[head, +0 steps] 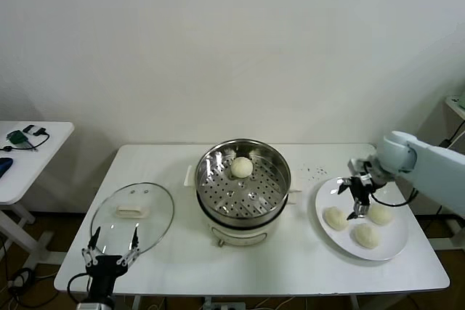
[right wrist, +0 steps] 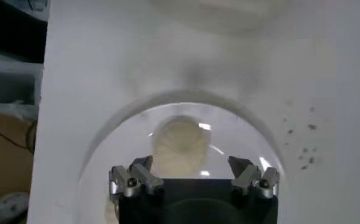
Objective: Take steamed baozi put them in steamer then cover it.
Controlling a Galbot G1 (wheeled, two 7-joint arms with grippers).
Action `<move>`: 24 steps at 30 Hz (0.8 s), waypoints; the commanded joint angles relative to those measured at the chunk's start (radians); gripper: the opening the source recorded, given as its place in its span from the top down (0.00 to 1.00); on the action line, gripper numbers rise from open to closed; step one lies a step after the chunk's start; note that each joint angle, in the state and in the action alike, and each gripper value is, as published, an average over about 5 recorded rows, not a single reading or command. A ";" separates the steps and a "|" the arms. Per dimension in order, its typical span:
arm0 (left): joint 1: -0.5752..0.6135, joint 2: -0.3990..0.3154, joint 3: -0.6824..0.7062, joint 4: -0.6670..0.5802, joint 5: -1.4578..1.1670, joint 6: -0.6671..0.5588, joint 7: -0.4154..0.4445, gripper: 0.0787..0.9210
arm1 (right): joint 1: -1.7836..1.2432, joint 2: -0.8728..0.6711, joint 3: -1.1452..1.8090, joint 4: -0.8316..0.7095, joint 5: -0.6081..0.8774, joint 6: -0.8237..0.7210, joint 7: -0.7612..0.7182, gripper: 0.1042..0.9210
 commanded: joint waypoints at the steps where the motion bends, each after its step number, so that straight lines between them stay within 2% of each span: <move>1: 0.008 0.000 -0.003 0.007 -0.008 -0.003 0.000 0.12 | -0.127 0.041 0.093 -0.070 -0.034 -0.025 0.002 0.12; 11: 0.009 -0.001 -0.002 0.015 -0.005 -0.006 0.000 0.12 | -0.113 0.097 0.104 -0.129 -0.046 -0.018 -0.003 0.12; 18: 0.013 -0.001 -0.005 0.011 -0.006 -0.007 -0.001 0.12 | -0.107 0.101 0.100 -0.135 -0.045 -0.013 -0.010 0.25; 24: 0.023 -0.001 -0.005 0.010 -0.007 -0.013 -0.002 0.12 | -0.087 0.074 0.094 -0.107 -0.015 -0.015 -0.007 0.28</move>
